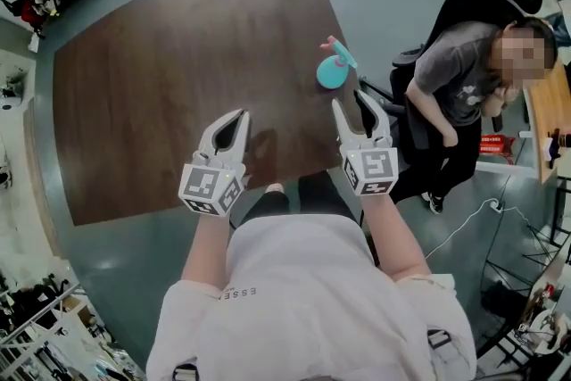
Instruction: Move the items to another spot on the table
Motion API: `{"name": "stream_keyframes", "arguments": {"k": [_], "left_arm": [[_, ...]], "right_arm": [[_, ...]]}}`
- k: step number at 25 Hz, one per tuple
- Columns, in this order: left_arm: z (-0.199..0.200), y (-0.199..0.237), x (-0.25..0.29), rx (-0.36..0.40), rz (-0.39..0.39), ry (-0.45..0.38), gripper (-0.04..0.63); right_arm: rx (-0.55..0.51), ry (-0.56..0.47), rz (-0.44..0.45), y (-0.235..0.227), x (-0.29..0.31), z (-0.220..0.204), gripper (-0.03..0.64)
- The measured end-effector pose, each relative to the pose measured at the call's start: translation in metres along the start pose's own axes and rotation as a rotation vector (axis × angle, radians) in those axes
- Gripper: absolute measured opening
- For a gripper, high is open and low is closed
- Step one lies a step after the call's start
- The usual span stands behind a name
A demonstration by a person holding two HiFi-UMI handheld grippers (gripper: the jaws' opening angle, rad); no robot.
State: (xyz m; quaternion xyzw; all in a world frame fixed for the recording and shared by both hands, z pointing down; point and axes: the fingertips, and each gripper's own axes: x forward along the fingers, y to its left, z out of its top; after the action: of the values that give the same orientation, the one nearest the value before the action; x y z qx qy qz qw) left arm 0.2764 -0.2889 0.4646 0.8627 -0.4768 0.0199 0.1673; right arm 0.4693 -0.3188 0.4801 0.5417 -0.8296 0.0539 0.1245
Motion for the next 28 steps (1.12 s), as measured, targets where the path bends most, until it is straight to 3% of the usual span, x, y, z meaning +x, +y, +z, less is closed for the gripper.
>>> {"name": "stream_keyframes", "arguments": {"k": [4, 6, 8, 13, 20, 28], "left_arm": [[-0.007, -0.013, -0.035, 0.016, -0.056, 0.024, 0.017], [-0.013, -0.015, -0.051, 0.019, -0.057, 0.026, 0.017], [-0.019, -0.011, -0.068, 0.011, -0.036, 0.022, 0.017], [-0.042, -0.011, -0.112, -0.017, 0.009, 0.02, 0.017], [-0.058, -0.053, -0.168, -0.017, 0.028, -0.016, 0.017], [-0.073, -0.073, -0.261, 0.0, 0.164, -0.04, 0.017]], "right_arm": [[0.009, 0.04, -0.035, 0.027, -0.037, -0.017, 0.071], [0.018, 0.07, -0.045, 0.039, -0.05, -0.029, 0.052], [0.023, 0.096, -0.033, 0.055, -0.058, -0.041, -0.009], [0.026, 0.107, 0.037, 0.095, -0.079, -0.049, -0.008], [-0.03, 0.141, 0.142, 0.148, -0.132, -0.062, -0.008], [-0.026, 0.118, 0.253, 0.192, -0.179, -0.071, -0.009]]}}
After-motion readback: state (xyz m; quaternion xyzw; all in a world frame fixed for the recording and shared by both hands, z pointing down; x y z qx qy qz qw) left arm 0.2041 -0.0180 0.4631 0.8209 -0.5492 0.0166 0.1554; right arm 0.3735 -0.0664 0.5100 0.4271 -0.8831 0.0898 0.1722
